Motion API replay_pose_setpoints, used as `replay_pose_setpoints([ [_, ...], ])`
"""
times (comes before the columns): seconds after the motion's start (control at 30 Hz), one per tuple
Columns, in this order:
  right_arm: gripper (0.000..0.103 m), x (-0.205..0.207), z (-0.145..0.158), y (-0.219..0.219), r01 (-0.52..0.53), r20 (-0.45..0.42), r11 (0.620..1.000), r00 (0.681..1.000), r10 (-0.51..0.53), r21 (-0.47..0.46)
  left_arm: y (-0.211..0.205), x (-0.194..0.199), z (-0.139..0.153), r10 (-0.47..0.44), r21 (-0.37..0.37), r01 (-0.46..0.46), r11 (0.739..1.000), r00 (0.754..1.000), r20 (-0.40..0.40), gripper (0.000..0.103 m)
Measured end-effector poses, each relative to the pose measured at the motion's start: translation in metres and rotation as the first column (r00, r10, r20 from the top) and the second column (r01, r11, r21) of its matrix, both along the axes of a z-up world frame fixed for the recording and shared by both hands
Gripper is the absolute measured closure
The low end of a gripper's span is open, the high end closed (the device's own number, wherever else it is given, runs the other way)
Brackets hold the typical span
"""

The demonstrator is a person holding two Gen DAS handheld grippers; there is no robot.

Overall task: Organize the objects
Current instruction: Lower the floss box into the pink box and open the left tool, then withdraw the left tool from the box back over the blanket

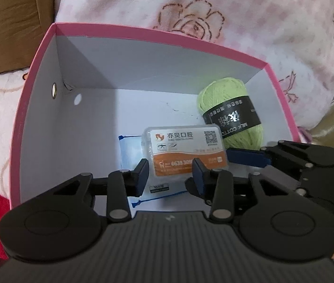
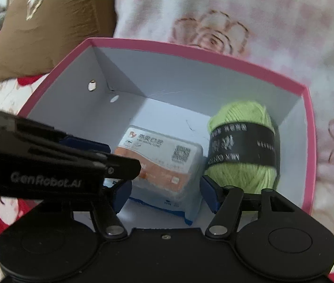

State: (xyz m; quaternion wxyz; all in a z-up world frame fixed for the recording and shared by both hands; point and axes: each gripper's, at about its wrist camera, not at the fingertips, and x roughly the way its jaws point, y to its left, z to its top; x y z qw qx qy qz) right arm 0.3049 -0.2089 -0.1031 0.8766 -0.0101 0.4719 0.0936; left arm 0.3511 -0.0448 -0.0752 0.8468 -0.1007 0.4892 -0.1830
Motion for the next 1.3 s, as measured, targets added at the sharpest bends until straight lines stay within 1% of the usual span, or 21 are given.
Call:
replay_pose_setpoints([
  [0.03,0.041,-0.001,0.0,0.0,-0.009,0.004,1.0,1.0,0.009,0.001,-0.002,0.0,0.0,-0.005,0.006,0.004,1.0,1.0,0.005,0.067],
  [0.07,0.043,-0.003,0.0,0.001,-0.017,0.009,1.0,1.0,0.017,-0.012,-0.003,0.0,0.0,-0.008,0.004,0.008,1.0,1.0,0.004,0.068],
  [0.13,0.043,-0.005,0.0,0.004,-0.017,0.013,0.999,1.0,0.017,-0.043,-0.004,0.0,-0.001,-0.01,0.001,0.01,1.0,1.0,0.001,0.068],
  [0.17,0.044,-0.005,0.0,0.004,-0.015,0.013,0.999,1.0,0.015,-0.045,-0.003,0.0,-0.001,-0.007,0.0,0.007,1.0,1.0,0.0,0.068],
  [0.33,0.044,-0.005,-0.003,0.001,-0.002,0.016,0.999,1.0,0.002,-0.041,-0.005,0.0,-0.004,0.012,0.006,-0.013,1.0,1.0,0.014,0.067],
  [0.37,0.042,-0.004,-0.003,0.0,0.007,0.019,0.999,1.0,-0.006,-0.038,-0.006,0.0,-0.004,0.01,0.008,-0.01,1.0,1.0,0.025,0.067],
  [0.43,0.042,-0.005,-0.003,-0.005,0.031,0.028,0.999,0.999,-0.03,-0.032,-0.01,-0.003,-0.004,0.0,0.018,-0.001,1.0,0.999,0.042,0.067],
  [0.5,0.042,-0.006,-0.003,-0.008,0.043,0.018,0.999,0.999,-0.042,-0.021,-0.012,-0.004,-0.005,-0.001,0.02,0.001,1.0,0.999,0.036,0.067],
  [0.53,0.042,-0.007,-0.004,-0.009,0.043,0.016,0.999,0.999,-0.042,-0.025,-0.013,-0.004,-0.006,-0.003,0.016,0.003,1.0,0.999,0.036,0.065],
  [0.57,0.04,-0.008,-0.004,-0.011,0.042,0.008,0.999,0.999,-0.042,-0.029,-0.013,-0.004,-0.008,-0.004,0.013,0.003,1.0,0.999,0.037,0.059],
  [0.6,0.039,-0.008,-0.004,-0.013,0.04,-0.009,0.999,0.999,-0.04,-0.029,-0.014,-0.003,-0.009,-0.007,0.012,0.006,1.0,0.999,0.035,0.057],
  [0.63,0.04,-0.009,-0.003,-0.017,0.041,-0.017,0.999,0.999,-0.041,-0.022,-0.014,-0.002,-0.009,-0.007,0.01,0.006,1.0,1.0,0.027,0.056],
  [0.7,0.04,-0.016,0.005,-0.025,0.024,-0.013,0.999,1.0,-0.023,0.043,-0.013,-0.003,-0.008,0.001,0.006,-0.001,1.0,1.0,0.012,0.056],
  [0.73,0.04,-0.02,0.009,-0.026,0.026,-0.015,0.998,1.0,-0.025,0.061,-0.012,-0.005,-0.006,-0.003,0.008,0.003,1.0,1.0,0.019,0.056],
  [0.83,0.037,-0.034,0.026,-0.02,0.005,0.017,0.998,1.0,-0.006,0.06,-0.01,-0.013,0.004,0.002,0.032,-0.003,0.999,0.999,0.044,0.054],
  [0.93,0.034,-0.05,0.041,-0.015,-0.021,0.051,0.999,0.999,0.019,0.043,-0.003,-0.024,0.018,0.006,0.011,-0.007,1.0,0.998,0.058,0.054],
  [1.1,0.034,-0.078,0.062,-0.016,-0.016,0.094,0.999,0.995,0.012,0.042,0.006,-0.046,0.049,0.007,0.016,-0.009,1.0,0.996,0.084,0.053],
  [1.17,0.031,-0.089,0.072,-0.014,-0.015,0.107,0.999,0.994,0.011,0.033,0.013,-0.055,0.063,0.008,-0.009,-0.007,1.0,0.996,0.09,0.053],
  [1.23,0.03,-0.095,0.082,-0.011,-0.012,0.09,1.0,0.996,0.011,0.007,0.022,-0.064,0.078,0.016,-0.036,-0.012,0.999,0.995,0.1,0.051],
  [1.3,0.03,-0.105,0.093,-0.005,-0.03,0.106,0.999,0.994,0.033,-0.033,0.027,-0.073,0.091,0.021,-0.034,-0.017,0.999,0.993,0.113,0.051],
])
